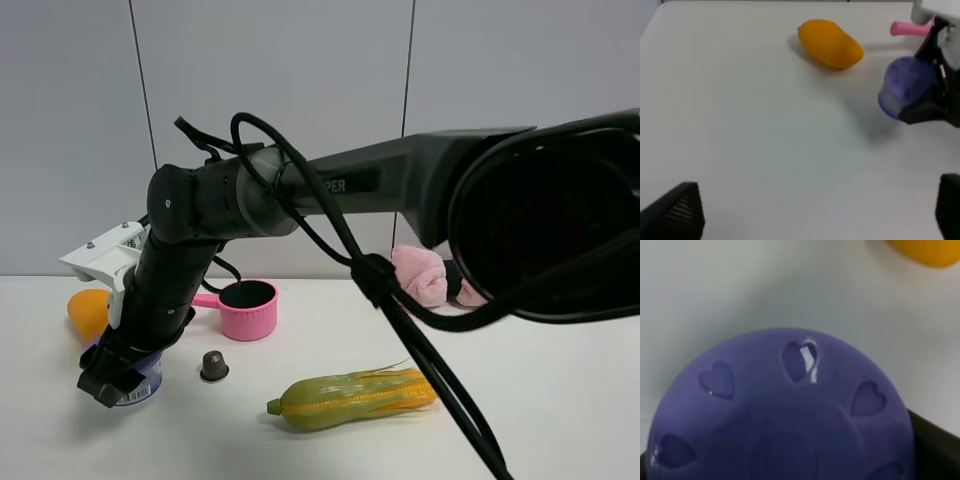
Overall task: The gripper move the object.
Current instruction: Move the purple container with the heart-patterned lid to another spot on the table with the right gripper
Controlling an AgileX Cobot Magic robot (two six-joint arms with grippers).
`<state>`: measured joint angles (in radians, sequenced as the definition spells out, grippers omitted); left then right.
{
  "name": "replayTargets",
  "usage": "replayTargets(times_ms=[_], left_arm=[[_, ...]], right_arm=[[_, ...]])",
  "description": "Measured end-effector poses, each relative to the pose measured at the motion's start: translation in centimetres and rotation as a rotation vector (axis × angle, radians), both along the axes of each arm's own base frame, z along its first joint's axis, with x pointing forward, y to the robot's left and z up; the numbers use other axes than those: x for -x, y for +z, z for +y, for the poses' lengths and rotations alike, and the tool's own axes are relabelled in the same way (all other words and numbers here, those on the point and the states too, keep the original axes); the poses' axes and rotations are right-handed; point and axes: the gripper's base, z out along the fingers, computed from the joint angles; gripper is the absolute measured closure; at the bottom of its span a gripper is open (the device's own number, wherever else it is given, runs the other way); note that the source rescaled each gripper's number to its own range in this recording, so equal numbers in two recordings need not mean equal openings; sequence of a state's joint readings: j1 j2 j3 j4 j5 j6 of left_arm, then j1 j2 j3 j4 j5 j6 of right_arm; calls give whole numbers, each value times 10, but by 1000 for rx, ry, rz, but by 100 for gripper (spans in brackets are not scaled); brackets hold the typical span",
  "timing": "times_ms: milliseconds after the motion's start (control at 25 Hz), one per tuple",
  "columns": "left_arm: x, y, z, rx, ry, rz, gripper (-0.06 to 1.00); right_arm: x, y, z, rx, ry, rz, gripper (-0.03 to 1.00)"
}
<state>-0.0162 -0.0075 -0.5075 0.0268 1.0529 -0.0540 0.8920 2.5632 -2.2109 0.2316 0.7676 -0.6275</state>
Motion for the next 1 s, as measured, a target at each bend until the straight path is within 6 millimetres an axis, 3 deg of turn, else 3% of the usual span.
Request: replayTargets(times_ms=[160,360,1000], left_arm=[[0,0,0,0,0,0,-6],[0,0,0,0,0,0,-6],[0,0,0,0,0,0,-6]], right_arm=[[-1,-3,0,2,5,-6,97],[-1,-20,0,25,24,0,97],[-2,-21,2,11,33,-27,97]])
